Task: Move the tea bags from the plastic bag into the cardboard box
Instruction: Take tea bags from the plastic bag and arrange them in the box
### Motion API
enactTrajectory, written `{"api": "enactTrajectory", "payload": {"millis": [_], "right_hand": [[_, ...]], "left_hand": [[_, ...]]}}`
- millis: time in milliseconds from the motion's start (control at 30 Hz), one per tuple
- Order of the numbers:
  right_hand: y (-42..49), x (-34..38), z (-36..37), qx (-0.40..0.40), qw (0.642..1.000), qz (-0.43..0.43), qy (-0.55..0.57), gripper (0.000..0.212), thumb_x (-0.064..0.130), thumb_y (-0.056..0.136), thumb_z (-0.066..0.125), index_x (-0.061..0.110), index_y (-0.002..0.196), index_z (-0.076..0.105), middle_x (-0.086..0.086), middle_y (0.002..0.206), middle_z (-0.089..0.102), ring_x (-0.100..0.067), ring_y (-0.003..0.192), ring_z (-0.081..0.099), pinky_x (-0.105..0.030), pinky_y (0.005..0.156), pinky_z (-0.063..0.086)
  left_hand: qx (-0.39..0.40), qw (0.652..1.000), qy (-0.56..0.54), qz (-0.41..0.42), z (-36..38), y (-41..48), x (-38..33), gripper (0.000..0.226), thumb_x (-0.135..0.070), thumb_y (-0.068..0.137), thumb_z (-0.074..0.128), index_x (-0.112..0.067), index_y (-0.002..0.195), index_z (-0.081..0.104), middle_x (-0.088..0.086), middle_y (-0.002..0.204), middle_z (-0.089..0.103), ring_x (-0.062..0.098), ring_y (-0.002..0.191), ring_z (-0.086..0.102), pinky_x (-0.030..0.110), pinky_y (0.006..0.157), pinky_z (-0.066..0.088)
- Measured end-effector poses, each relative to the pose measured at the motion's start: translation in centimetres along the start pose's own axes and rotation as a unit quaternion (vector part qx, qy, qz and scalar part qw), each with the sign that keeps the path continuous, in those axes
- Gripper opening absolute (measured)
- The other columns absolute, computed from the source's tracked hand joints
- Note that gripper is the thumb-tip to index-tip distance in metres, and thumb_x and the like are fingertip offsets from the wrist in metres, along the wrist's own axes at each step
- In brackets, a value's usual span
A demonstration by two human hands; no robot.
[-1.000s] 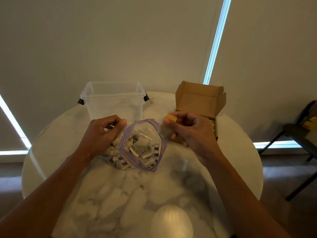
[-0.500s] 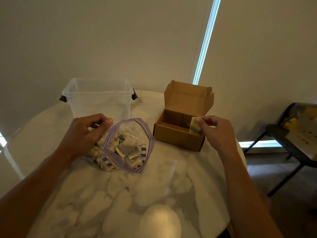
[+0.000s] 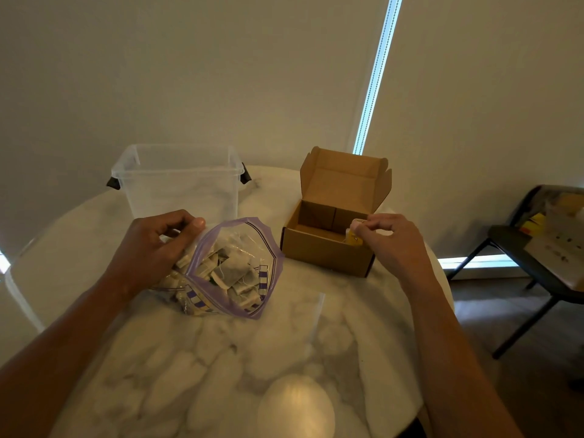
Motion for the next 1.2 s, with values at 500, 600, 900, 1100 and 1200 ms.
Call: {"api": "enactTrajectory", "payload": {"millis": [500, 600, 900, 1100, 1200], "right_hand": [[-0.2, -0.1, -0.2, -0.002, 0.998, 0.005, -0.065, 0.013, 0.032, 0.096, 0.075, 0.030, 0.107, 0.082, 0.000, 0.136, 0.058, -0.019, 0.117, 0.058, -0.033, 0.090, 0.054], [0.1, -0.3, 0.3, 0.021, 0.998, 0.044, -0.048, 0.022, 0.042, 0.090, 0.082, 0.029, 0.107, 0.078, 0.002, 0.131, 0.058, -0.016, 0.110, 0.055, -0.032, 0.083, 0.057], [2.6, -0.5, 1.4, 0.056, 0.976, 0.073, -0.197, 0.056, 0.065, 0.073, 0.087, 0.019, 0.101, 0.071, -0.005, 0.110, 0.066, -0.021, 0.105, 0.062, -0.035, 0.082, 0.055], [2.7, -1.1, 1.6, 0.049, 0.981, 0.079, -0.169, 0.035, 0.048, 0.079, 0.089, 0.021, 0.092, 0.072, -0.007, 0.113, 0.067, -0.021, 0.101, 0.064, -0.035, 0.079, 0.055], [1.7, -0.7, 1.0, 0.046, 0.992, 0.094, -0.064, 0.037, 0.055, 0.082, 0.085, 0.022, 0.091, 0.071, -0.003, 0.106, 0.069, -0.018, 0.098, 0.064, -0.032, 0.073, 0.047]], "left_hand": [[0.004, 1.000, -0.005, -0.018, 0.1, 0.0, -0.2, 0.026, -0.031, 0.109, 0.065, -0.017, 0.093, 0.080, -0.003, 0.083, 0.076, 0.016, 0.080, 0.070, 0.018, 0.068, 0.051], [0.001, 1.000, -0.003, -0.014, 0.0, -0.1, -0.3, 0.026, -0.030, 0.109, 0.066, -0.018, 0.091, 0.079, -0.004, 0.081, 0.075, 0.015, 0.079, 0.070, 0.013, 0.067, 0.049], [0.005, 1.000, -0.005, -0.016, 0.0, -0.1, -0.3, 0.026, -0.030, 0.109, 0.066, -0.016, 0.091, 0.079, -0.008, 0.082, 0.075, 0.014, 0.080, 0.070, 0.013, 0.071, 0.049], [0.003, 1.000, -0.001, -0.014, 0.0, -0.1, -0.3, 0.026, -0.030, 0.109, 0.066, -0.017, 0.092, 0.080, -0.007, 0.084, 0.076, 0.014, 0.082, 0.071, 0.010, 0.072, 0.048], [0.003, 1.000, -0.001, -0.016, 0.0, -0.1, -0.1, 0.028, -0.032, 0.110, 0.065, -0.016, 0.091, 0.078, -0.004, 0.083, 0.076, 0.016, 0.082, 0.071, 0.012, 0.074, 0.049]]}}
Point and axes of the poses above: each hand's wrist, its own y-axis towards the middle knuckle, its own z-axis out of the palm, x = y × z, the point moved 5 cm from there along y, towards the middle knuckle
